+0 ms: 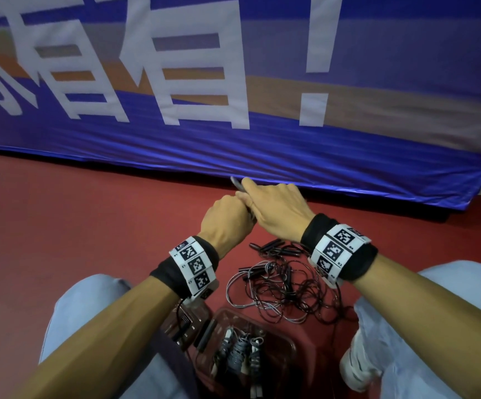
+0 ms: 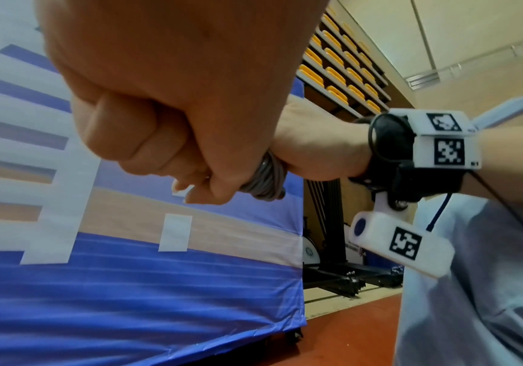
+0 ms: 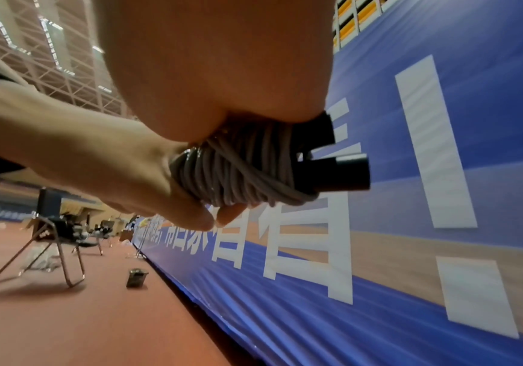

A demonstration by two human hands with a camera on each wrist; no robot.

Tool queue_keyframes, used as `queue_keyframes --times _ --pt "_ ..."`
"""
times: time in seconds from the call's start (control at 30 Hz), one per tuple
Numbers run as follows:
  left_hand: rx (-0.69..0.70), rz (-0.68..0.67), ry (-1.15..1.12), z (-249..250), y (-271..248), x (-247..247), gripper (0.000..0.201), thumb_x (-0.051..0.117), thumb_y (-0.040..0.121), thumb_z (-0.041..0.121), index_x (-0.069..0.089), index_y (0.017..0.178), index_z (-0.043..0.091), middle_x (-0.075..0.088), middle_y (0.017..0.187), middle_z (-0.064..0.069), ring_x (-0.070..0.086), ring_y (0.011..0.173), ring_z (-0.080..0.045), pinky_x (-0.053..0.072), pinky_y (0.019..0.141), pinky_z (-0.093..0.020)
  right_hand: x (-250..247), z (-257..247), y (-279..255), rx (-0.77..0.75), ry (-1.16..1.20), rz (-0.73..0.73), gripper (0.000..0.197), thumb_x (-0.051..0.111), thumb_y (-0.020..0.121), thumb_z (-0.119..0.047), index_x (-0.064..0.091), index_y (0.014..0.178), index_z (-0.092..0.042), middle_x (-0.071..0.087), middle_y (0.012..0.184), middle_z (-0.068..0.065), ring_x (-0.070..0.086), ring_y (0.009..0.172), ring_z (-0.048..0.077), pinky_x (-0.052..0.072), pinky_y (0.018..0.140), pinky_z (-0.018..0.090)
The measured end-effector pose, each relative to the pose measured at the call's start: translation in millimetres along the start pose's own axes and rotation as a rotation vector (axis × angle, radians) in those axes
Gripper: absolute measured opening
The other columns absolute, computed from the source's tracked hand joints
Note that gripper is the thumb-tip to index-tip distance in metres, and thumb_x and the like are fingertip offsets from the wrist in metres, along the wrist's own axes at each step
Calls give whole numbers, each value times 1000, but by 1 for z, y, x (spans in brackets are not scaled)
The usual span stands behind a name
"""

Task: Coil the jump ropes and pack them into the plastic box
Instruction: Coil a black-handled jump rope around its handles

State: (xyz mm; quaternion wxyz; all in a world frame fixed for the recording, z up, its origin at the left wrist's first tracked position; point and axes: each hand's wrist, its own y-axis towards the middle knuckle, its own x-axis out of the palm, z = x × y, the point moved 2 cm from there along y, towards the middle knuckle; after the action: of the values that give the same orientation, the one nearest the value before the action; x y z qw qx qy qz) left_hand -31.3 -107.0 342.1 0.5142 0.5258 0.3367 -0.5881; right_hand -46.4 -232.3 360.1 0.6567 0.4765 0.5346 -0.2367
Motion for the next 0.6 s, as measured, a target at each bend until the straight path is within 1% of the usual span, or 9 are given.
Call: queue_keyframes --times 0.07,0.17,0.23,0.3,0.37,0.47,0.53,0.57,0.6 --pt "6 23 8 4 -2 -1 18 48 94 23 55 83 11 66 84 -15 63 78 -40 40 61 -35 0 0 2 65 -58 -13 35 24 111 -43 45 109 -16 35 51 -7 37 44 24 20 48 33" --pt "41 18 32 11 -5 -2 20 49 94 22 51 78 10 66 84 -17 63 77 -41 36 61 -36 -8 2 6 105 -103 -94 30 23 112 -38 42 102 -16 37 54 -6 35 45 22 27 52 36" --pt "77 -1 72 15 -7 2 22 51 94 25 58 84 7 67 86 -17 64 80 -42 35 61 -36 -14 8 6 34 -59 -207 30 22 112 -38 36 96 -16 40 60 -4 35 49 20 32 58 39" --pt "128 -9 155 18 -6 1 24 51 95 25 63 94 5 68 92 -19 64 85 -43 34 63 -36 -21 18 6 14 77 -334 35 21 112 -40 38 94 -14 44 65 -1 39 53 20 33 63 39" --pt "182 -5 264 18 -1 -3 24 49 96 23 64 104 5 69 99 -18 64 89 -43 34 64 -37 -21 25 5 33 201 -341 40 21 112 -42 43 95 -13 46 65 -1 42 54 20 33 63 39" --pt "268 -3 413 15 4 -14 23 46 96 16 61 109 5 69 100 -16 65 89 -41 34 63 -37 -12 26 1 72 413 -301 44 21 110 -48 43 85 -19 49 63 -3 49 57 19 44 65 43" --pt "304 12 463 12 5 -19 23 45 95 13 60 109 3 70 97 -17 65 86 -41 34 62 -38 -8 26 -1 101 591 -283 48 23 109 -53 50 93 -17 54 67 -3 54 61 17 49 69 44" --pt "333 33 457 11 5 -23 21 47 94 13 61 106 2 70 93 -18 66 82 -42 33 60 -38 -5 27 -1 120 683 -282 52 23 107 -57 54 105 -16 62 77 -1 61 70 16 53 76 44" --pt "358 45 439 12 4 -28 15 53 91 11 62 98 1 70 84 -18 66 73 -42 33 56 -37 -3 27 -1 145 763 -283 56 24 105 -62 56 118 -18 71 96 1 69 90 18 55 89 46"
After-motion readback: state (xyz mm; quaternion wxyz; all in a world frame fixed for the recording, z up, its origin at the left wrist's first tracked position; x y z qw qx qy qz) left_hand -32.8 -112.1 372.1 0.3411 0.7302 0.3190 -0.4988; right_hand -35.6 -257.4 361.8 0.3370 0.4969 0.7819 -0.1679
